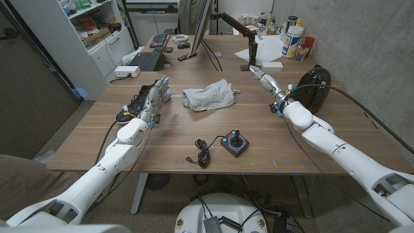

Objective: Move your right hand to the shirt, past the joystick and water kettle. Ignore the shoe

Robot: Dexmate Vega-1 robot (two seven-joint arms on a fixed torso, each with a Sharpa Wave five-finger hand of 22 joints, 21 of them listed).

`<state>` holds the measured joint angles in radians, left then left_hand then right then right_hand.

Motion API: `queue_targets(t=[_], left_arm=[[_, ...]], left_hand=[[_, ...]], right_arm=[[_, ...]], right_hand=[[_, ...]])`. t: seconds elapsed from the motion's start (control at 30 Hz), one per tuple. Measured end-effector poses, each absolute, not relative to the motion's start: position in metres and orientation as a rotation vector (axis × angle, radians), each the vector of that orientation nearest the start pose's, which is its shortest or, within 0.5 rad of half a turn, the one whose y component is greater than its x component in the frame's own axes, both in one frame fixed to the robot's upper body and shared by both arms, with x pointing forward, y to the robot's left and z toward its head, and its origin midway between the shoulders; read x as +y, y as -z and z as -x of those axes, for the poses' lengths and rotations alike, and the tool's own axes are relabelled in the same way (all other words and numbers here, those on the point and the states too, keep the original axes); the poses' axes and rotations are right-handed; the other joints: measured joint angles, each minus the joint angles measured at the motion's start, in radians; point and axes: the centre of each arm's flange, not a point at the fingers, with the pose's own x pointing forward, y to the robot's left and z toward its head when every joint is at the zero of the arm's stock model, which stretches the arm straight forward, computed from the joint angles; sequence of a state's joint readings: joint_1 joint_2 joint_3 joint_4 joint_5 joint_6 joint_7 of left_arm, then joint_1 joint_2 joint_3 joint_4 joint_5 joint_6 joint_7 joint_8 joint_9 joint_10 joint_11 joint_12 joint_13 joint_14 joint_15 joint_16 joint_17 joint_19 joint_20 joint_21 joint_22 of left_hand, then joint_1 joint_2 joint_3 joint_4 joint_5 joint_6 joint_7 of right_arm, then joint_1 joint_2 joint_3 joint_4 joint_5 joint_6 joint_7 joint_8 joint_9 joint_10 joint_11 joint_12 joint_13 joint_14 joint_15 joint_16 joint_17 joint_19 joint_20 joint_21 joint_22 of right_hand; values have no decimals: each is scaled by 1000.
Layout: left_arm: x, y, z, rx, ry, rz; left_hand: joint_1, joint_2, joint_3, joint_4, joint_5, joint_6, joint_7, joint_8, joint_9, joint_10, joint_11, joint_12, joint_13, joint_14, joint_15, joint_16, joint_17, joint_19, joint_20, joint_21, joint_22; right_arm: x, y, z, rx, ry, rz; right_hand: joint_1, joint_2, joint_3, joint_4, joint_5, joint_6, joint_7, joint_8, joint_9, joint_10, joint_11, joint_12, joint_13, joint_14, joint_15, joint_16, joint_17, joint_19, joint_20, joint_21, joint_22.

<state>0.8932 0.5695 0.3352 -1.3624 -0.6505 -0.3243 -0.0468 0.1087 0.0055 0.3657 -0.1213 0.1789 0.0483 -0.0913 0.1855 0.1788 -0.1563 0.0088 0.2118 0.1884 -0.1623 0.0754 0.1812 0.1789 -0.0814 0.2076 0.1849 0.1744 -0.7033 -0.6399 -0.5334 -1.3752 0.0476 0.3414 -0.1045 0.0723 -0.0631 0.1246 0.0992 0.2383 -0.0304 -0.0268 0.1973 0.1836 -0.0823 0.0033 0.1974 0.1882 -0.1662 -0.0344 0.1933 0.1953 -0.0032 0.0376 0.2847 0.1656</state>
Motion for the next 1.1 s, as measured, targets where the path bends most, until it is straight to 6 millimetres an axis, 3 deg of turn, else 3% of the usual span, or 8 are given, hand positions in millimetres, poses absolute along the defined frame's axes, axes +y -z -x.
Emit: queue_targets(t=[1.1], left_arm=[[306,16,-622,-681,212,-12]], left_hand=[[4,4,0,0,0,0,0,0,0,-5,5,0,0,-4,4,0,0,0,0,0,0]], right_arm=[[-223,-56,-623,-926,-69,1110]], right_hand=[[10,11,-3,-8,0,0,0,0,0,-5,-5,0,0,0,0,0,-5,-12,2,-26,0]])
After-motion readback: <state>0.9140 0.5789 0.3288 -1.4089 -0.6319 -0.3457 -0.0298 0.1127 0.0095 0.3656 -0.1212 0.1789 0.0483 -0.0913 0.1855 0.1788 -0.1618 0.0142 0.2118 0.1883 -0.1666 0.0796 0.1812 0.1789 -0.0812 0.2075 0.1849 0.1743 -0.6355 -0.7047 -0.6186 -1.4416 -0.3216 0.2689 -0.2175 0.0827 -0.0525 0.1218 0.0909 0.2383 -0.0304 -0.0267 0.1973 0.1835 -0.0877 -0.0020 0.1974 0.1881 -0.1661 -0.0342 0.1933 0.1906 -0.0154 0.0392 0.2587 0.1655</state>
